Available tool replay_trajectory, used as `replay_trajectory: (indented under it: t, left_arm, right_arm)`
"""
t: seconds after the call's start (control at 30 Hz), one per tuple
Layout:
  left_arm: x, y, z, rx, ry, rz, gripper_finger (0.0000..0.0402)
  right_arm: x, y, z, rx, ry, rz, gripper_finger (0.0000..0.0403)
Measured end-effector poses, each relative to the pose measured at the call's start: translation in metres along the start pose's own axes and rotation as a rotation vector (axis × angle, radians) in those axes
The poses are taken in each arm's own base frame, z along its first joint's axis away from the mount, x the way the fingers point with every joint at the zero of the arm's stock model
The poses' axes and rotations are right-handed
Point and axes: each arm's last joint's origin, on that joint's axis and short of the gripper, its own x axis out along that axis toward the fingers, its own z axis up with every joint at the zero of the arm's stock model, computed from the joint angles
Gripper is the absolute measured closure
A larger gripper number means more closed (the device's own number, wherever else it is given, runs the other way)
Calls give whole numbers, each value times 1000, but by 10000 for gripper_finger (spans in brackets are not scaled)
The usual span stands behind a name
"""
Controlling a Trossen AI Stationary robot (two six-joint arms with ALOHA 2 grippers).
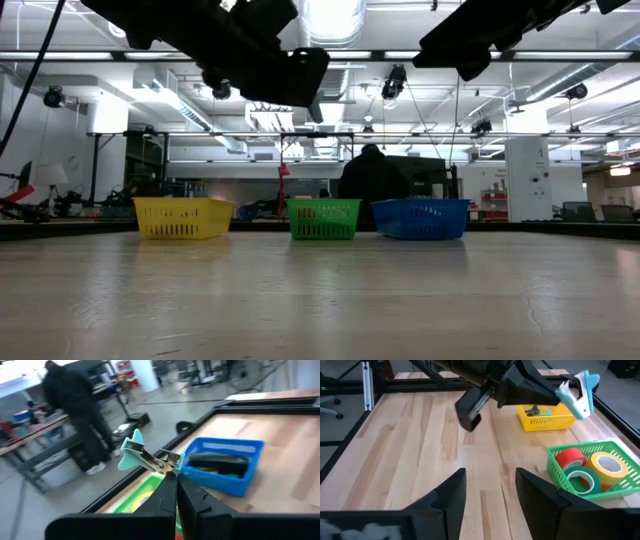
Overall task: Pick and place Stapler, Stapler remover, tape
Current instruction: Put the light blue staple remover into the yellow bin
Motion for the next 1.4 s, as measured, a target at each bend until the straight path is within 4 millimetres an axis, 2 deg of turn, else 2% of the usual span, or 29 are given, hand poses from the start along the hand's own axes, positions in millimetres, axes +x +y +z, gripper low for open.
replay_trajectory:
  t: [0.23, 0.4, 0.6, 0.77, 0.97, 1.13, 1.4]
  left_arm:
    - [-1, 7, -12, 42, 43, 186, 398]
    - [-8, 23, -20, 21, 56, 296, 397]
    - [-15, 45, -37, -34, 93, 343, 397]
    - [-16, 67, -53, -176, 162, 394, 397]
    - [-9, 80, -73, -228, 341, 417, 397]
    - [-4, 85, -83, -265, 392, 429, 396]
    - [-3, 85, -87, -284, 386, 425, 396]
  right_arm:
    - [0, 0, 0, 0, -1, 0, 227]
    - [0, 0, 0, 3, 0, 1, 233]
    - [0, 0, 0, 3, 1, 12, 241]
    - [0, 1, 0, 3, -1, 13, 247]
    - [0, 1, 1, 2, -8, 17, 253]
    - [0, 1, 1, 3, -10, 17, 253]
    - [0, 1, 1, 3, -10, 17, 246]
